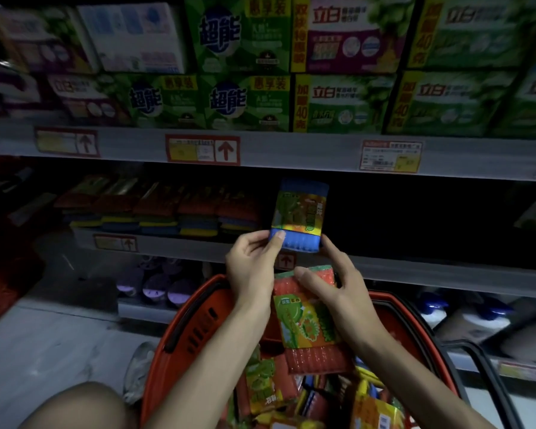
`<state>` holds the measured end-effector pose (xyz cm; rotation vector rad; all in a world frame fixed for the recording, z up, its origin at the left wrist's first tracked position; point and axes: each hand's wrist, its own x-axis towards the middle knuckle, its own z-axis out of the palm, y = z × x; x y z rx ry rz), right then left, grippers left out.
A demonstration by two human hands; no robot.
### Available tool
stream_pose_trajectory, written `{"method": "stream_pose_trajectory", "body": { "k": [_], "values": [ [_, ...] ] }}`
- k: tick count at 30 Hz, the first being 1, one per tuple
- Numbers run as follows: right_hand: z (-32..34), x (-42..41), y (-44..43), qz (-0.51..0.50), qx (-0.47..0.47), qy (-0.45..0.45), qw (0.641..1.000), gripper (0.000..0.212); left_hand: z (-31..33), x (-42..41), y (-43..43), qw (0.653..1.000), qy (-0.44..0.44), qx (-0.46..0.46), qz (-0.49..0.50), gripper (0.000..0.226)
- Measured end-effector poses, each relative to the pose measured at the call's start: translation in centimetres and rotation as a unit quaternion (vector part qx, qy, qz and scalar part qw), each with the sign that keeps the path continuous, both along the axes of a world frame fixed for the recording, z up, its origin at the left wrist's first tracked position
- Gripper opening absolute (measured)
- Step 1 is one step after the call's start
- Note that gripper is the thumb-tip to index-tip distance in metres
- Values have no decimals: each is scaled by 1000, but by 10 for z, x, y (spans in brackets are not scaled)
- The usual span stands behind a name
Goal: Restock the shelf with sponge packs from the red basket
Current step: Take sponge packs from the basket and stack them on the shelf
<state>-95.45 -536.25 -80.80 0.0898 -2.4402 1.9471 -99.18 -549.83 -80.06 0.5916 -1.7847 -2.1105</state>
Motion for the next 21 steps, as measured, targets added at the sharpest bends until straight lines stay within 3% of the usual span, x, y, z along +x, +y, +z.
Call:
{"method": "stream_pose_trajectory", "body": {
  "k": [4, 7, 16, 19, 20, 21],
  "values": [
    [-2, -8, -3, -8, 13, -22, 1000, 103, -5, -7, -4, 1000, -13, -18, -6, 2],
    [-3, -17, -5, -11, -1, -32, 999, 90, -9, -10, -5, 999, -24, -16, -21, 17],
    [2, -29, -9, 7, -39, -54, 998, 59, -10, -14, -7, 998, -50, -5, -45, 19],
    [6, -30, -12, 2, -13, -61, 998, 91, -8, -13, -10, 998, -41, -16, -46, 16],
    [9, -30, -12, 2, -13, -68, 998, 87, -6, -12, -10, 998, -39, -14, -48, 24],
    [12, -30, -12, 2, -22, -69, 997, 64, -6, -12, -10, 998, -34, -13, -52, 30]
  ]
}}
